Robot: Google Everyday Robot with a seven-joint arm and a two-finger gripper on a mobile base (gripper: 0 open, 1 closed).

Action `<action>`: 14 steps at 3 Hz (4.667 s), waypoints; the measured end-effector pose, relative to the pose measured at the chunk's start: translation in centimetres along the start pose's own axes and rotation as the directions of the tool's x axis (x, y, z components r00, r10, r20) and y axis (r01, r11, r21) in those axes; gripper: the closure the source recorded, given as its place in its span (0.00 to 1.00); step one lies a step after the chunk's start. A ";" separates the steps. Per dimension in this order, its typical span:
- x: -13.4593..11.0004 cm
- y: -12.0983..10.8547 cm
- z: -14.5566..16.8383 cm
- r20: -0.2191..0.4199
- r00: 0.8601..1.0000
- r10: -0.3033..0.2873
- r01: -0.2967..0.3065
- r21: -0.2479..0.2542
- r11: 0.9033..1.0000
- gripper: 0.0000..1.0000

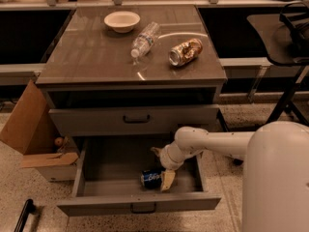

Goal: Pick pepsi can from middle drawer and place on counter

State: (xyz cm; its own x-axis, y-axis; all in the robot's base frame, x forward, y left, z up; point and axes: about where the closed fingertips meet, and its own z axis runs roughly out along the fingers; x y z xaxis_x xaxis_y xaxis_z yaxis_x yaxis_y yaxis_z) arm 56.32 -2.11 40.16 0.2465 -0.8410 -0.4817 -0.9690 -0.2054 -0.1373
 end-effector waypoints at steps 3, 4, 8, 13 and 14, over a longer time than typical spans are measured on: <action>-0.1 1.3 3.5 -0.029 1.000 0.009 -0.011 -0.054 0.999 0.42; -0.2 1.9 4.0 -0.032 0.999 0.005 -0.007 -0.066 0.998 0.66; -1.0 5.7 -9.6 0.069 0.998 -0.007 -0.007 0.195 0.981 1.00; -5.4 3.2 -25.9 0.118 0.986 -0.118 0.073 0.334 0.940 1.00; -5.9 2.9 -26.0 0.129 0.983 -0.131 0.082 0.328 0.941 1.00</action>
Offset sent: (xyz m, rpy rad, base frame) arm -0.0087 0.0165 -0.0335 -0.0492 0.0417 0.0091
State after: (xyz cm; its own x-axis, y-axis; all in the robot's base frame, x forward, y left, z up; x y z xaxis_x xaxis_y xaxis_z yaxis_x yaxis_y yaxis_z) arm 51.61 -10.80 65.08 0.3709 -0.7350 -0.5676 -0.8865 -0.0981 -0.4523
